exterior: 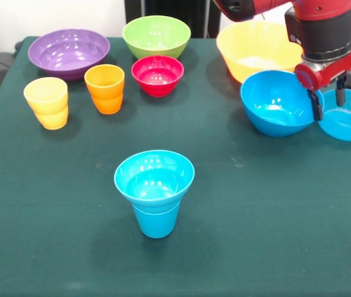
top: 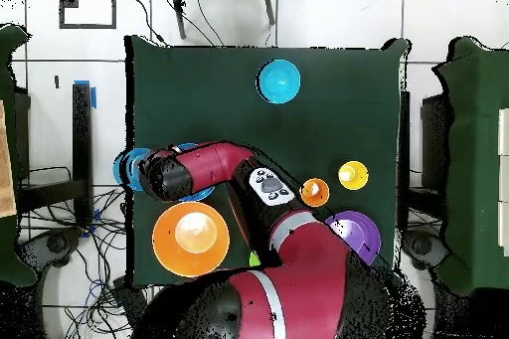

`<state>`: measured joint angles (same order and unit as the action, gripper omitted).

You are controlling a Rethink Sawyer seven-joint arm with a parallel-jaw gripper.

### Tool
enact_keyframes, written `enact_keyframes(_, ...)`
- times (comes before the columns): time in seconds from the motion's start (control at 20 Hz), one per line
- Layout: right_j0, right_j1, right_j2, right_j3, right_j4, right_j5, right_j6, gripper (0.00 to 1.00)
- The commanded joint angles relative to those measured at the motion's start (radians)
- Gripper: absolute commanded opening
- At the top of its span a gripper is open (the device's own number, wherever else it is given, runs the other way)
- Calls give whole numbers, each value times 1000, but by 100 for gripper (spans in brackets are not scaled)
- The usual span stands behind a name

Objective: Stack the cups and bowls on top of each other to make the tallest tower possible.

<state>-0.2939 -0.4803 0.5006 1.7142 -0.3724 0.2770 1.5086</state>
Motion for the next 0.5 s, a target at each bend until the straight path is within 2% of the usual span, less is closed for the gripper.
enact_keyframes(0.05,21,47,-36,8,-101,-7,19,100)
enact_keyframes(0.5,36,54,-41,-16,-93,-3,31,100)
